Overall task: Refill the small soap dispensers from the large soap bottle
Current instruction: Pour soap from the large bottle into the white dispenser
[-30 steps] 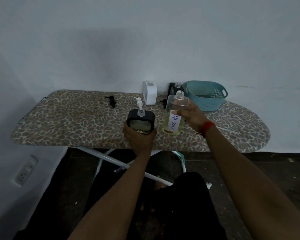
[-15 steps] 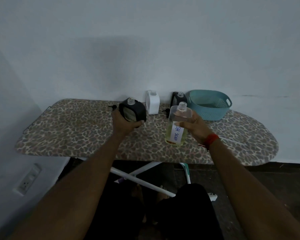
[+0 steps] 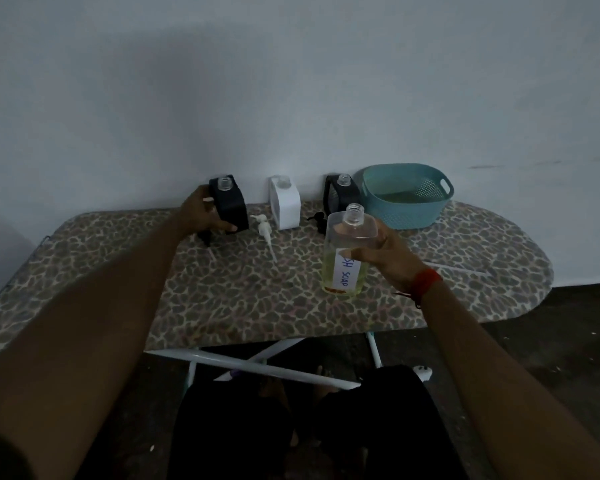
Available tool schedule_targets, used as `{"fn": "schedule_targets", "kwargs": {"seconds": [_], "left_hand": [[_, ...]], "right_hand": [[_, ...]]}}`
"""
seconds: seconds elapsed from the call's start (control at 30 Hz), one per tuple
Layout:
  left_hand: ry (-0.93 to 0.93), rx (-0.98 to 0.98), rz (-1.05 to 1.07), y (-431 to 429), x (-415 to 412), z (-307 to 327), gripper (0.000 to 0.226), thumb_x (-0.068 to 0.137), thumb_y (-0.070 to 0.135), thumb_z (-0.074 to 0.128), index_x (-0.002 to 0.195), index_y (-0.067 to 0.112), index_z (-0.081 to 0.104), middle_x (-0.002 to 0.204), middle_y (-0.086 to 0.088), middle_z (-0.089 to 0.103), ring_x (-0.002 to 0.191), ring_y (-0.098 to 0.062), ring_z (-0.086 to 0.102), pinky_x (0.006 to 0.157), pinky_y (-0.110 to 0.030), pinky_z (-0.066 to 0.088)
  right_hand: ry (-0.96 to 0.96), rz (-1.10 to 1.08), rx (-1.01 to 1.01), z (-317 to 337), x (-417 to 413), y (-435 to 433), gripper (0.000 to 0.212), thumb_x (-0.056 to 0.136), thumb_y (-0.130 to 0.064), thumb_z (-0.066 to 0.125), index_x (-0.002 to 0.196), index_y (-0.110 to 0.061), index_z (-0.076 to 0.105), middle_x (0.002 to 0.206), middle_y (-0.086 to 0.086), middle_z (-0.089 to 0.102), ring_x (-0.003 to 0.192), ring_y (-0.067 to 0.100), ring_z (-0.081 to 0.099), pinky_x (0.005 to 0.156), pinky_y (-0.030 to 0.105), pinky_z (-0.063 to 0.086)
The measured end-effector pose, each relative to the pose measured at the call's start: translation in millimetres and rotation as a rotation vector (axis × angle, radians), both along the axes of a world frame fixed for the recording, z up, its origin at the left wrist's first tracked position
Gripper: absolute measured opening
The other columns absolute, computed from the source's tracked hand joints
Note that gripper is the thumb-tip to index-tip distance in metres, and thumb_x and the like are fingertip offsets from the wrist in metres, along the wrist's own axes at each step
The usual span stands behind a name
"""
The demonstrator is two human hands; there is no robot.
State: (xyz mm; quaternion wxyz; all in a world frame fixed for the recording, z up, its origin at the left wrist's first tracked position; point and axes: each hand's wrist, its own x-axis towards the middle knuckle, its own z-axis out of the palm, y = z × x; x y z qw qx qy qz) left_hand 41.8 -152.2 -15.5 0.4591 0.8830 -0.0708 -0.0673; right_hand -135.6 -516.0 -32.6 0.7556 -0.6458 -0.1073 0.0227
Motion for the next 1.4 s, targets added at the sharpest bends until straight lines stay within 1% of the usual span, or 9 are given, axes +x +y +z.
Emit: {"fn": "schedule_targets", "kwargs": {"seconds": [0.37,0.6,0.77,0.87,0.93,1.0,1.17,1.33,1.4], "left_hand": [[0.078,0.032,-0.038,21.4,24.4,-18.0,0.107,0.06,0.002,0.091,0.149,0.013,0.034,0.153,-0.007,0.041,0.139,-0.028,0.041,0.109,-0.048,0.041],[-0.006,0.183,-0.088,23.6,18.9,-10.9,0.114,0.06,0.019,0.094,0.153,0.019,0.029,0.158,-0.003,0.034,0.144,-0.025,0.033,0.116,-0.049,0.033],[0.025,0.044,0.107,24.2,-0.9,-5.6,0.125,0.065,0.021,0.091,0.158,0.013,0.007,0.164,-0.004,0.018,0.146,-0.023,0.028,0.108,-0.03,0.033],[-0.261,-0.181,0.311,6.3,-27.9,-0.2,0.114,0.069,0.029,0.089,0.156,0.013,0.017,0.158,-0.007,0.031,0.142,-0.022,0.034,0.113,-0.036,0.036],[-0.514,-0.224,0.347,-15.9,-50.7,1.8,0.096,0.073,0.037,0.086,0.149,0.015,0.033,0.147,-0.005,0.046,0.131,-0.018,0.047,0.103,-0.028,0.044],[-0.631,-0.231,0.332,-47.3,-67.1,2.6,0.082,0.074,0.04,0.085,0.141,0.014,0.044,0.136,-0.004,0.055,0.121,-0.013,0.054,0.097,-0.021,0.046],[-0.309,-0.041,0.193,-125.3,-69.5,-6.6,0.09,0.076,0.037,0.083,0.145,0.005,0.037,0.144,-0.013,0.046,0.127,-0.025,0.05,0.104,-0.037,0.045],[-0.056,-0.06,0.35,-171.4,-52.6,-18.9,0.083,0.072,0.041,0.084,0.134,0.004,0.044,0.131,-0.013,0.056,0.119,-0.03,0.057,0.093,-0.04,0.051],[-0.022,-0.062,0.438,-183.3,-45.3,-18.0,0.08,0.068,0.043,0.084,0.129,0.007,0.046,0.125,-0.011,0.059,0.112,-0.03,0.06,0.09,-0.044,0.054]], "right_hand": [[-0.044,0.018,0.005,0.3,0.6,1.2,0.057,0.081,0.0,0.074,0.127,-0.03,0.063,0.129,0.005,0.067,0.118,0.022,0.065,0.088,0.026,0.055],[-0.044,0.031,0.014,-1.8,1.6,-0.6,0.057,0.081,-0.003,0.074,0.131,-0.027,0.061,0.131,0.005,0.065,0.12,0.023,0.063,0.088,0.026,0.054],[-0.026,0.024,-0.025,-2.7,3.8,-1.6,0.058,0.083,0.003,0.071,0.135,-0.019,0.057,0.132,0.008,0.065,0.121,0.027,0.063,0.089,0.03,0.055],[-0.016,0.016,-0.029,-1.9,2.4,-1.8,0.059,0.083,0.006,0.071,0.135,-0.018,0.056,0.131,0.009,0.065,0.12,0.027,0.063,0.09,0.032,0.055],[-0.016,0.011,-0.042,-0.9,1.6,-1.7,0.059,0.084,0.006,0.07,0.137,-0.015,0.054,0.131,0.009,0.066,0.12,0.027,0.063,0.09,0.034,0.056],[-0.019,0.008,-0.055,-0.6,0.9,-1.3,0.06,0.084,0.005,0.07,0.138,-0.013,0.052,0.13,0.01,0.066,0.119,0.028,0.064,0.092,0.037,0.056],[-0.033,-0.021,-0.047,-1.6,-1.2,0.4,0.059,0.084,0.008,0.069,0.137,-0.012,0.053,0.128,0.011,0.067,0.117,0.029,0.065,0.088,0.033,0.056],[-0.051,-0.029,-0.018,-7.3,1.0,-0.2,0.058,0.082,0.004,0.072,0.129,-0.026,0.061,0.128,0.007,0.068,0.116,0.026,0.065,0.086,0.029,0.056],[-0.053,-0.034,-0.02,-10.4,3.6,-1.5,0.058,0.082,0.003,0.072,0.132,-0.023,0.059,0.129,0.007,0.067,0.118,0.027,0.065,0.087,0.029,0.055]]}}
